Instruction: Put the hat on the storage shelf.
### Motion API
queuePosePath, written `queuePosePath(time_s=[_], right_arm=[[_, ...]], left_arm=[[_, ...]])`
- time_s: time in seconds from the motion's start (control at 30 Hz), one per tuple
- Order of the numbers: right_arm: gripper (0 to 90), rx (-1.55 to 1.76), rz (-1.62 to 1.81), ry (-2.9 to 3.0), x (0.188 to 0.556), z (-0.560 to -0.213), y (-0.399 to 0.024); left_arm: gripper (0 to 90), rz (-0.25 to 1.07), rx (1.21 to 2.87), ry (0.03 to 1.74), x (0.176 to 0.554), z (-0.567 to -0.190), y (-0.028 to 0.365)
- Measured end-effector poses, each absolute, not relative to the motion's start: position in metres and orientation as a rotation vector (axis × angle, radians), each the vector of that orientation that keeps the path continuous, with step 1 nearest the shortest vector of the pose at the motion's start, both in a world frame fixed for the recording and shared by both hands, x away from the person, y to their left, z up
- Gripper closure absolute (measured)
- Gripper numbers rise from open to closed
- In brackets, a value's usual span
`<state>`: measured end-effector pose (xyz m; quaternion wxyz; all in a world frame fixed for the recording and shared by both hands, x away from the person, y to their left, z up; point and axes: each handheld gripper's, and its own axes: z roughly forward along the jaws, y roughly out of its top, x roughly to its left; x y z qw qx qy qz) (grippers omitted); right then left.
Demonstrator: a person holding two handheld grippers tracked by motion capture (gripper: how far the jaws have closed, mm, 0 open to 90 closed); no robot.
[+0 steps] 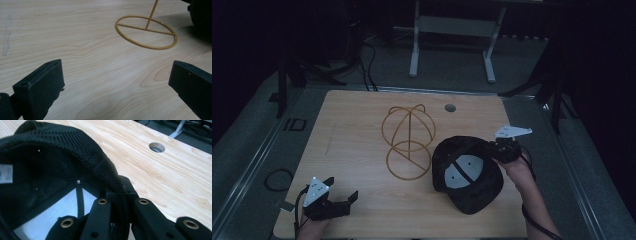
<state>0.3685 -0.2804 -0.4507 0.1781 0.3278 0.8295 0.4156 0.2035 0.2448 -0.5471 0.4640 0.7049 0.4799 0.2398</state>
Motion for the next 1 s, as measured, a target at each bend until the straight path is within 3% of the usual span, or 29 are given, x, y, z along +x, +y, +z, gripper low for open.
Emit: queuePosePath(time_s=[0.47,1.0], right_arm=[[88.0,0.953,1.265,2.184,0.341,-0.412,-0.29],[87.9,0.958,1.286,2.084,0.32,-0.384,-0.289]], left_arm=[[0.5,0.603,1.713,1.092,0.198,-0.534,0.223],[0.5,0.508,1.761,0.869,0.195,-0.513,0.134]])
